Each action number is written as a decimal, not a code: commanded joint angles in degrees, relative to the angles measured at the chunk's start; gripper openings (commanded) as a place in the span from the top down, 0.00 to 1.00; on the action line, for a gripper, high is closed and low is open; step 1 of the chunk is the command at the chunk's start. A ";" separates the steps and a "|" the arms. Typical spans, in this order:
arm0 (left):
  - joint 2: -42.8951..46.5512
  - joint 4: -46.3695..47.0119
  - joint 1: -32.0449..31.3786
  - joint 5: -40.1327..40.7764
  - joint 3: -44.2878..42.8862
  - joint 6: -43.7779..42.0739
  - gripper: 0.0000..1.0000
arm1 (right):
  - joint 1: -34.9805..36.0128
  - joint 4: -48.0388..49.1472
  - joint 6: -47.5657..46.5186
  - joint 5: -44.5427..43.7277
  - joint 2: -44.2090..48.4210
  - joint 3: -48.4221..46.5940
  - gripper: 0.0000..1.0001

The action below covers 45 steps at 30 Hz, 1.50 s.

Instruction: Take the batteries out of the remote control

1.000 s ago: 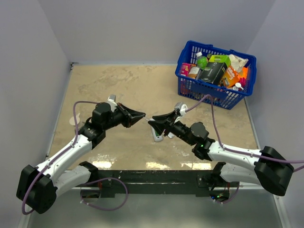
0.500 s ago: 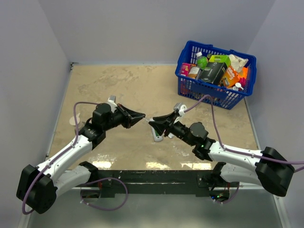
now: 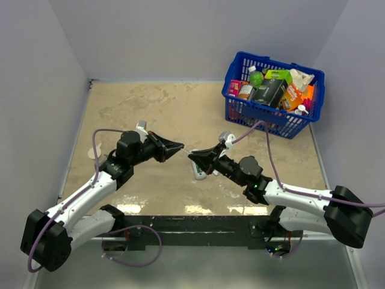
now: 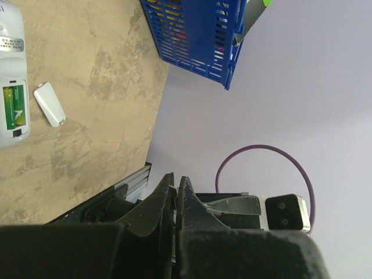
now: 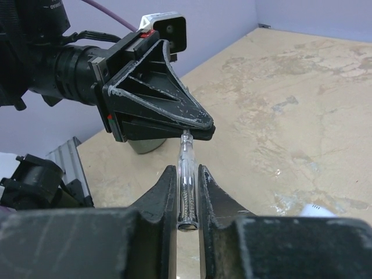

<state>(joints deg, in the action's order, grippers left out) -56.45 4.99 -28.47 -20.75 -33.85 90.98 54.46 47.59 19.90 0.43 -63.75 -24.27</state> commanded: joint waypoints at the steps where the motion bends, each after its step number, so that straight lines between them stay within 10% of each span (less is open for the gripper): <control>1: 1.43 2.38 0.26 -0.78 0.71 0.25 1.00 | 0.30 2.94 -0.74 -2.18 1.69 -0.34 1.00; 6: 0.81 4.34 0.26 -2.10 1.07 -3.33 0.43 | 0.30 -4.04 0.40 -7.26 4.41 -1.12 1.00; 10: -0.07 -2.43 0.26 -2.54 -2.54 -11.33 0.20 | 0.21 -18.65 2.95 -14.83 6.88 -5.78 1.00; 26: -4.99 -21.43 8.77 -0.05 -10.80 -46.05 0.19 | -2.94 -87.46 5.50 -19.69 -3.99 -43.30 1.00; 45: -12.11 -23.63 11.51 -5.26 -8.96 -65.05 0.21 | -9.72 -104.98 -0.12 0.53 -30.46 -64.93 1.00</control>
<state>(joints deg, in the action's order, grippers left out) -68.10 -17.65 -17.10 -26.50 -41.56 31.77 44.84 -53.69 21.32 -3.70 -92.42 -84.40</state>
